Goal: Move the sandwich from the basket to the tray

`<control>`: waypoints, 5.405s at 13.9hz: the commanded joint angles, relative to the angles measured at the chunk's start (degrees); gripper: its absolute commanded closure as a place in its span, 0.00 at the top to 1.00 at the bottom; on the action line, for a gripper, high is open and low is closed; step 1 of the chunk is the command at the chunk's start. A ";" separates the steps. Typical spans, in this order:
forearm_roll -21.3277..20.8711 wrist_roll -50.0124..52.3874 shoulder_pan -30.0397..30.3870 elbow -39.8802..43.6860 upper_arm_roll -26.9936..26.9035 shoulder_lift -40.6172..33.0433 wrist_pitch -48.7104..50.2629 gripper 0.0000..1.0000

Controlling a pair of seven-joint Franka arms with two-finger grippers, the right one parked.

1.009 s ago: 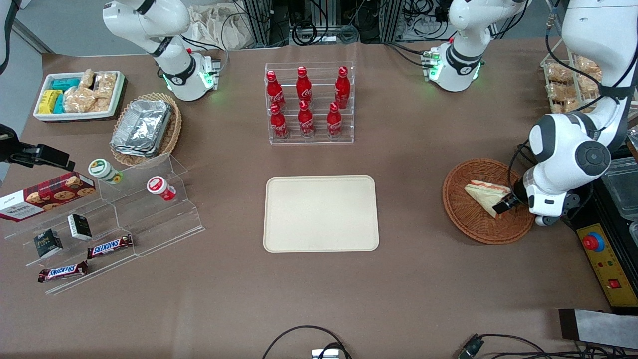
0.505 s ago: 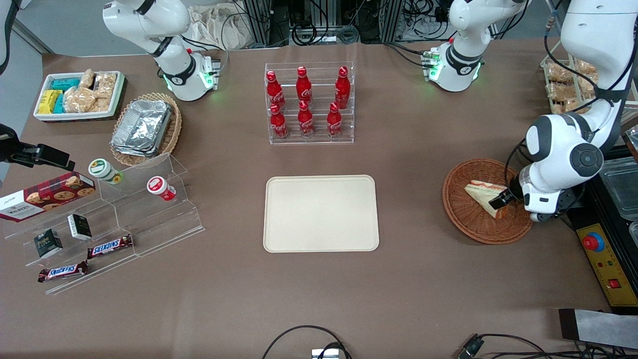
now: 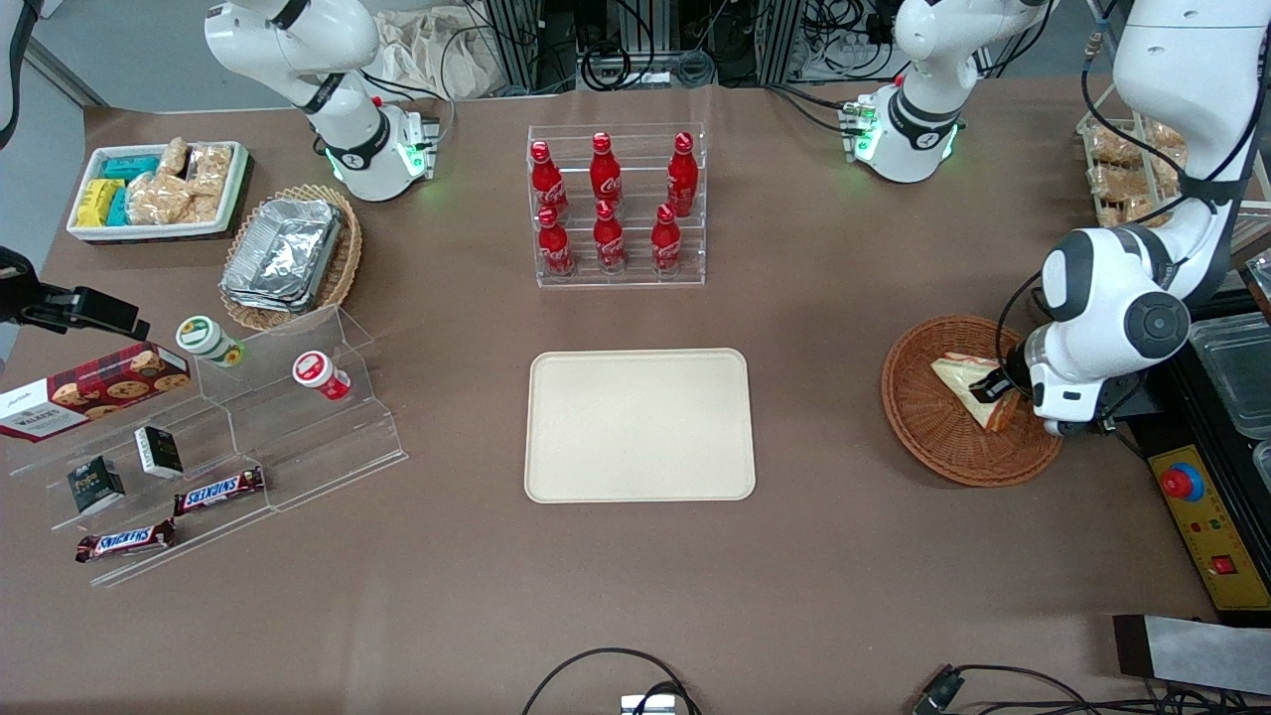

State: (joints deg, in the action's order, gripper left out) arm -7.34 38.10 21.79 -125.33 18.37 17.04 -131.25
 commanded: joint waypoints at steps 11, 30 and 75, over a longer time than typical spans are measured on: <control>-0.48 -5.93 -16.13 40.14 1.32 0.54 45.01 0.00; -0.74 10.58 -43.05 50.98 0.79 31.65 18.22 0.00; 6.64 -30.63 -41.82 39.72 -28.92 -4.48 42.74 1.00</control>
State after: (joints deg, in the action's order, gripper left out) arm -0.63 7.84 -20.46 -88.77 -11.06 11.27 -90.00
